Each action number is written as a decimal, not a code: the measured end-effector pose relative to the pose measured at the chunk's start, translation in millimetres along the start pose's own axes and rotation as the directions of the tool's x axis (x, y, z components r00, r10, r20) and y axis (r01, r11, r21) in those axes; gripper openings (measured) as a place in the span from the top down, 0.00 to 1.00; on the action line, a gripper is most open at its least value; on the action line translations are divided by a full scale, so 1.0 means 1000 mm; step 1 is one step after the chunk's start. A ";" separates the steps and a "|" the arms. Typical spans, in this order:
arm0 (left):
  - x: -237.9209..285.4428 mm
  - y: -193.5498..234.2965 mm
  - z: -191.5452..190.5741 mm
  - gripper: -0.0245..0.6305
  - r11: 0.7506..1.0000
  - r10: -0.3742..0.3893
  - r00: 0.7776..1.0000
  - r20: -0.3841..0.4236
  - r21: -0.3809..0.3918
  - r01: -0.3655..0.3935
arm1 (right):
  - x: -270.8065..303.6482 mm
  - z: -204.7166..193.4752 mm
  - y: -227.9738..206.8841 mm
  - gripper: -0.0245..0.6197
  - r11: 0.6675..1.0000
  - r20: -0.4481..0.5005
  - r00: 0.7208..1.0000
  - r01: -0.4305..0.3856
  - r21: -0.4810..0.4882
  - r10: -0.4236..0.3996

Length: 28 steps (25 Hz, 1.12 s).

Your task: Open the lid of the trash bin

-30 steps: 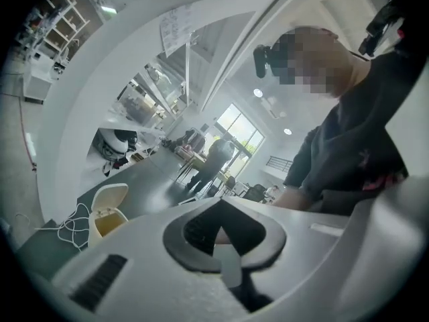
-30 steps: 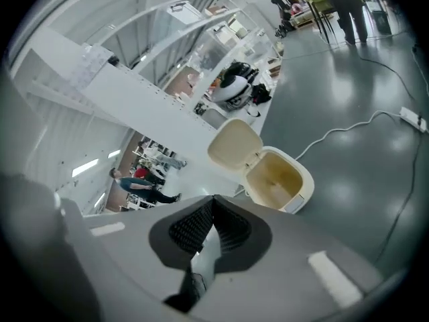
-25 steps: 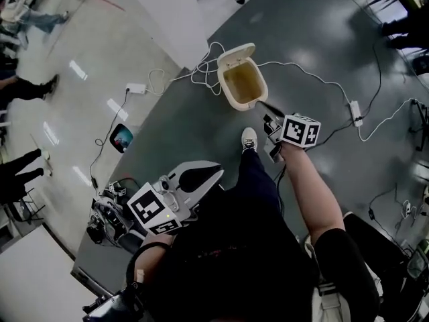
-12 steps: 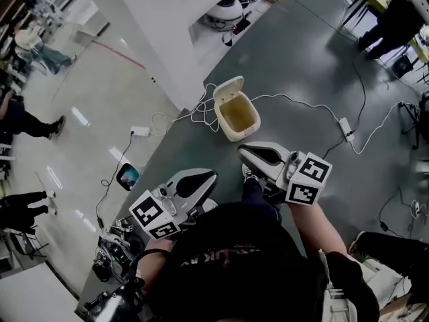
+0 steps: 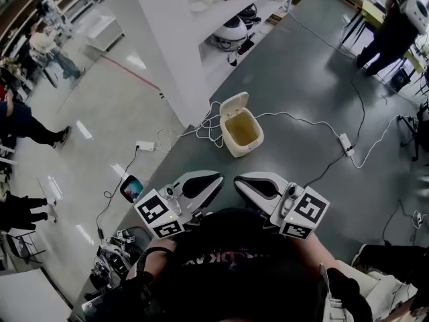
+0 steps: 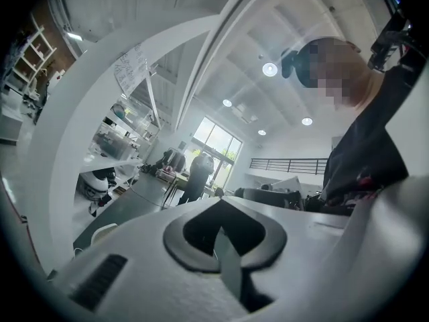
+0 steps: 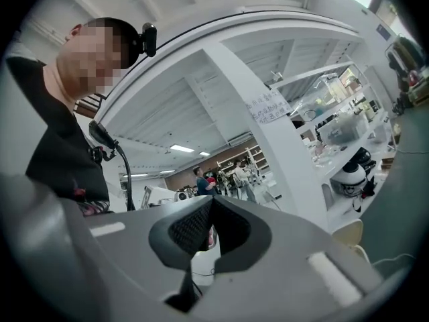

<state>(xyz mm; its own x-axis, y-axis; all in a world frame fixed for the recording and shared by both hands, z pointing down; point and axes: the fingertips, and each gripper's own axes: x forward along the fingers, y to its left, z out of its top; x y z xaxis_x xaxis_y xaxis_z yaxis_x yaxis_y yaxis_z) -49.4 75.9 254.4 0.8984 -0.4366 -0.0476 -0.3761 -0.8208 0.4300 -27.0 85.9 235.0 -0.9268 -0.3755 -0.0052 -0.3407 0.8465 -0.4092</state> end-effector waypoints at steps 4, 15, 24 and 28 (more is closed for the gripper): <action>-0.006 -0.004 0.003 0.95 1.000 -0.005 1.000 0.012 0.009 0.005 | 0.000 -0.005 0.008 0.95 1.000 -0.004 1.000 0.008 -0.013 -0.008; -0.015 -0.004 -0.002 0.95 1.000 0.018 0.999 0.044 -0.012 -0.017 | 0.002 -0.015 0.009 0.95 1.000 -0.023 1.000 0.002 0.026 -0.002; -0.009 -0.005 -0.002 0.95 0.999 0.026 0.999 0.048 -0.021 -0.025 | -0.003 -0.013 0.005 0.95 0.999 -0.023 1.000 0.000 0.045 0.001; -0.003 -0.009 -0.003 0.95 1.000 0.015 0.999 0.038 -0.020 -0.014 | -0.008 -0.013 0.004 0.95 0.999 -0.023 1.000 0.002 0.046 -0.001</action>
<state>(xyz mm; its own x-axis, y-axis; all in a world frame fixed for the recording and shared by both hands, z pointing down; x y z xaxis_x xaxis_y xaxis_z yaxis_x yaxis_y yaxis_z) -48.0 85.4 253.6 0.8834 -0.4626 -0.0755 -0.3842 -0.8069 0.4487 -23.5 97.6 245.3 -0.9298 -0.3677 0.0160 -0.3350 0.8276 -0.4505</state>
